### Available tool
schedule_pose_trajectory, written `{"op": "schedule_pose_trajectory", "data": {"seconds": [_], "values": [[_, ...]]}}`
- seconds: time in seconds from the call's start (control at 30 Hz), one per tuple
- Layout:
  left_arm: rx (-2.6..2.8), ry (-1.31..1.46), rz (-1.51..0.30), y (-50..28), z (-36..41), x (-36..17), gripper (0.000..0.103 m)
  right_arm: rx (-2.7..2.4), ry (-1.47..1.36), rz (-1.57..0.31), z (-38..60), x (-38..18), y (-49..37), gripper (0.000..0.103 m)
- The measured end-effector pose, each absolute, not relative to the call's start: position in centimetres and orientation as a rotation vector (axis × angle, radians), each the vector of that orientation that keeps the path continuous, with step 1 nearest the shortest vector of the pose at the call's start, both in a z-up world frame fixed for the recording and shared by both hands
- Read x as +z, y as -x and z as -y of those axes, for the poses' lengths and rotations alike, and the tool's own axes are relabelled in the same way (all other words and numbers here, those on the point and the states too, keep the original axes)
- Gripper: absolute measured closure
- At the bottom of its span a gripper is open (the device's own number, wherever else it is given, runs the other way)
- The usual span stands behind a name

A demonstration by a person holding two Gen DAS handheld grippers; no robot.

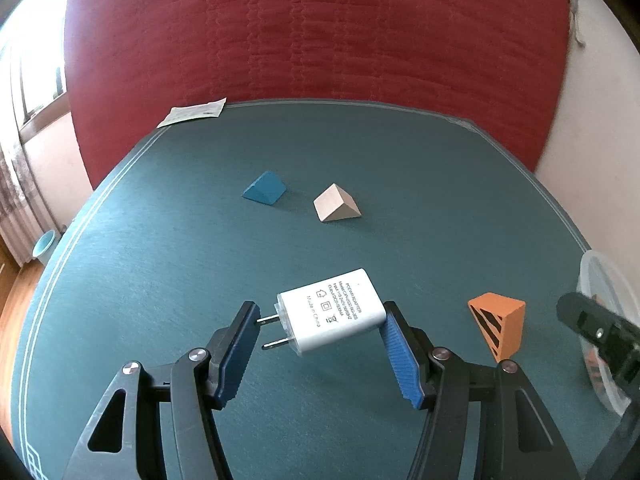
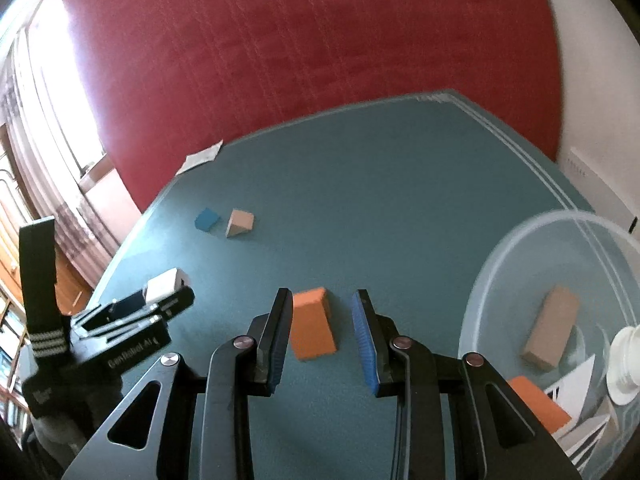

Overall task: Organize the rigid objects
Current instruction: 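Carry the orange block in the right gripper while the left gripper carries the charger toward the bin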

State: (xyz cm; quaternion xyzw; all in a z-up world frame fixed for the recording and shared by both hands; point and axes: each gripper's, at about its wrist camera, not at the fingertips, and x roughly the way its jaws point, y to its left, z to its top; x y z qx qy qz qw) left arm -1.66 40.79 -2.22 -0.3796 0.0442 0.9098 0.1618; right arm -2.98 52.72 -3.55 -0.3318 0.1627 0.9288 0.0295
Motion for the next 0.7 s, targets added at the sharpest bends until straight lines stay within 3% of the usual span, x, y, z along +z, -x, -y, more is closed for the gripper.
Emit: {"op": "schedule_pose_trajectory", "data": {"seconds": [0.7], "values": [[2.599,1.098,-0.127,0.1,-40.7,-2.2,0.038,2.891,1.176,-0.292,-50.6,-6.6,5.6,0.069]]}}
